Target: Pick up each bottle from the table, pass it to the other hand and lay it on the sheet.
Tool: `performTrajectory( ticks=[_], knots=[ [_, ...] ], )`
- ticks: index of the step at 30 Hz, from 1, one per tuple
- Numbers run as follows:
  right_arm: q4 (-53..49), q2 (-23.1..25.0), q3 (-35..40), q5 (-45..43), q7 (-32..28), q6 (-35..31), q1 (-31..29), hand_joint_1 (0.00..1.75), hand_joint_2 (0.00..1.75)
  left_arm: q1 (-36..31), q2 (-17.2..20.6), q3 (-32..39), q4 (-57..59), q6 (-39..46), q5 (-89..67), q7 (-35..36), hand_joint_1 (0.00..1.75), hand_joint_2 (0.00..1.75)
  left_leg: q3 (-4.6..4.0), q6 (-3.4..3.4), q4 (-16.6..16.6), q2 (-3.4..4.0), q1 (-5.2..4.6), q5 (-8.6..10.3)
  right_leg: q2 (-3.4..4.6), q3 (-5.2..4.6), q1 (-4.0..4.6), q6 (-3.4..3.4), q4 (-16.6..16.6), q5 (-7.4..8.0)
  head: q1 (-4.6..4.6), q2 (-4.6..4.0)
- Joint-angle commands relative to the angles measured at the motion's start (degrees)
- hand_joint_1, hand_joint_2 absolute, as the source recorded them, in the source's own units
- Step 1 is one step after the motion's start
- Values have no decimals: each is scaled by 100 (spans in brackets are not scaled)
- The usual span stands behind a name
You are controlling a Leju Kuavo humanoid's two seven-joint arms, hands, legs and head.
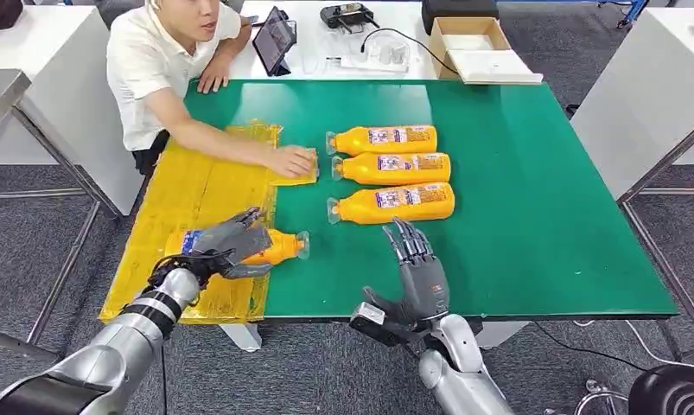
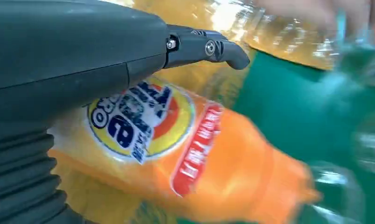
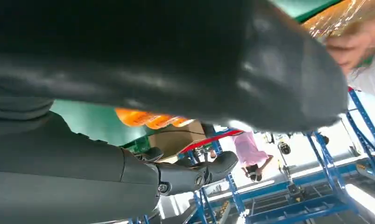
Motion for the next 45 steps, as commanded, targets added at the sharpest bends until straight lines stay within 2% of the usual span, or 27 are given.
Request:
performTrajectory(
  ticks=[1,4,5,6,7,8,12,16,19,20,21,22,27,30,33,41,45],
  knots=[
    [283,-152,154,-88,-6,-259,-52,0,0,1121,73,175,-1380,555,829,-618,0,0,18,-8,-16,23,0,-1,14,10,1,-9,-13,4,0,0],
    [244,-159,153,-84,0,-247,-30,0,0,1154,75,134,-1487,544,850,-536,0,0,9,-8,-6,17,3,-3,6,2,4,-9,-9,1,0,-2],
    [139,-162,127,-9,64,-263,35,0,0,1381,-34,229,-1957,1590,916,-1136,0,0,4,-5,-2,13,3,-2,5,-5,4,-6,-5,0,2,0],
    [80,-171,125,17,78,-245,70,0,0,1484,-60,194,-2185,1708,980,-1191,0,175,1,-9,-2,19,6,-5,7,-7,8,-10,-6,0,0,0],
    [-3,-178,126,90,107,-258,110,0,0,1775,-164,281,-2840,2237,1225,-1615,0,175,0,-7,-7,12,1,-2,2,-7,2,-8,-7,-2,2,0],
    [-49,-189,131,157,147,-282,131,0,0,1959,-143,185,-3266,2365,1262,-1629,0,175,0,-11,-5,19,4,-6,6,-8,6,-13,-7,-2,0,0],
    [-203,-289,67,464,446,-339,208,0,0,2493,-11,-47,-4508,1985,1823,-1401,0,175,-31,-7,2,16,2,-7,3,-41,4,-8,0,-5,0,0],
    [-400,-457,-125,772,706,-173,229,0,0,2722,114,-268,-5055,1463,2136,-1215,0,175,-30,-9,3,26,4,-16,12,-41,7,-11,-1,-10,4,0],
    [-350,-629,-237,1127,1110,155,92,0,0,2845,121,-333,-5378,1467,2135,-1269,0,175,-43,-8,9,18,5,-19,-3,-55,8,-12,3,-13,2,0],
    [-308,-674,-274,1126,1140,197,18,0,0,2863,105,-336,-5462,1513,2127,-1322,0,175,-80,-1,6,3,2,-5,-3,-84,4,-4,0,-3,2,0],
    [-142,-748,-288,1302,1250,243,-126,0,0,2890,53,-325,-5570,1772,2023,-1493,0,175,-75,-5,7,10,1,-9,1,-81,4,-8,2,-5,0,0],
    [15,-803,-315,1415,1316,293,-288,0,175,2885,21,-348,-5653,1931,1959,-1546,0,175,-75,-3,7,18,-1,-11,7,-83,1,-6,3,-5,-2,0],
    [763,-869,-306,1675,1563,673,-904,0,175,2701,-99,-332,-5555,2332,2161,-1527,0,175,-79,-3,6,17,0,-7,7,-85,2,-5,0,1,0,-2],
    [1060,-881,-308,1715,1841,1012,-1041,0,175,2678,-140,-336,-5566,2275,2303,-1465,0,175,-78,-1,2,9,0,-3,0,-84,2,-4,-3,2,0,0],
    [1218,-923,-267,1864,2060,1082,-1104,0,175,2687,-129,-443,-5672,2210,2339,-1423,0,175,-74,-4,4,4,3,-4,-5,-79,6,-5,-5,0,0,0],
    [1428,-933,-267,1831,2054,1251,-1253,0,175,2646,-112,-610,-5765,2163,2308,-1413,0,175,-69,-5,4,11,4,-7,-1,-74,6,-6,-3,-2,0,0],
    [1800,-866,-358,1505,1755,1521,-1392,0,175,2552,-60,-784,-5742,2022,2384,-1380,0,175,-80,-3,4,6,2,-3,-2,-84,4,-4,-2,1,0,-2]
  ],
)
